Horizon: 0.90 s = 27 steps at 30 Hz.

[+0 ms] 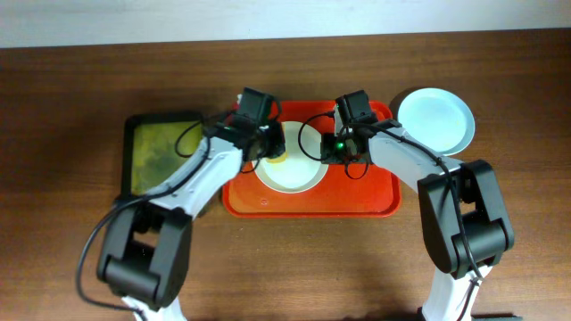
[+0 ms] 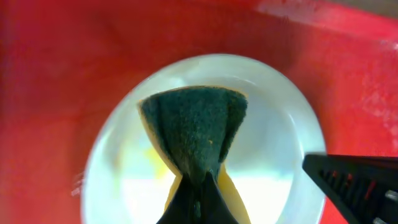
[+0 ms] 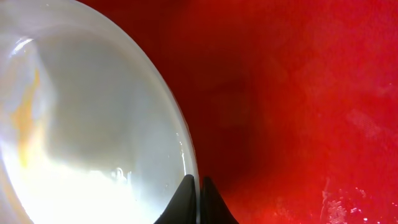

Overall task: Clean dirty plates on tray and stack at the side
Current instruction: 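Scrub the cream plate with the sponge in the left gripper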

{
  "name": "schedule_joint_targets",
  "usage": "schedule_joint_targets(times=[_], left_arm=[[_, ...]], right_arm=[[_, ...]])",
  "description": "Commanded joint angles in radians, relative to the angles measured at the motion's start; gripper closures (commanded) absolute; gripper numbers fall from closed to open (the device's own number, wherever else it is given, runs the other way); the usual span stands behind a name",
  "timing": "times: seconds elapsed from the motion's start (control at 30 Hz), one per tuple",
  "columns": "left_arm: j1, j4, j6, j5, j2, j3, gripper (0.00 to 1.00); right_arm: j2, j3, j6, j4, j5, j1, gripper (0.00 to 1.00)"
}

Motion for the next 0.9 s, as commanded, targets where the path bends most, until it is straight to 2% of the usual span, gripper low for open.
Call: schedule_joint_targets(times=[0.0, 0.07, 0.1, 0.17, 0.27, 0.37, 0.47, 0.57, 0.63, 0.87], left_arm=[[-0.046, 0.049, -0.013, 0.008, 0.073, -0.001, 1.00], [-0.061, 0.074, -0.012, 0.003, 0.109, -0.001, 1.00], [-0.066, 0.069, -0.011, -0.050, 0.127, -0.001, 1.00], [-0.063, 0.022, -0.007, -0.215, 0.129, -0.001, 1.00], [-0.050, -0.044, 0.091, -0.491, 0.125, 0.003, 1.00], [-0.043, -0.108, 0.105, -0.626, 0.098, 0.043, 1.00], [-0.043, -0.120, 0.104, -0.547, 0.032, 0.100, 1.00], [-0.042, -0.087, 0.071, -0.224, -0.023, 0.119, 1.00], [-0.043, -0.088, 0.020, -0.087, -0.010, 0.103, 1.00], [-0.064, -0.091, 0.014, -0.103, 0.153, 0.076, 1.00]], right_arm=[[0.010, -0.007, 0.006, 0.000, 0.002, 0.006, 0.96], [0.010, -0.007, 0.006, -0.001, 0.002, 0.006, 0.96], [0.010, -0.007, 0.006, -0.001, 0.002, 0.006, 0.96], [0.010, -0.007, 0.006, -0.002, 0.002, 0.006, 0.96], [0.010, -0.007, 0.005, -0.002, 0.002, 0.006, 0.96], [0.010, -0.007, 0.005, -0.002, 0.003, 0.006, 0.96], [0.010, -0.007, 0.005, -0.002, 0.003, 0.006, 0.96], [0.010, -0.007, 0.005, -0.001, 0.003, 0.006, 0.96], [0.010, -0.007, 0.005, -0.001, 0.003, 0.006, 0.96], [0.010, -0.007, 0.005, -0.001, 0.003, 0.006, 0.96]])
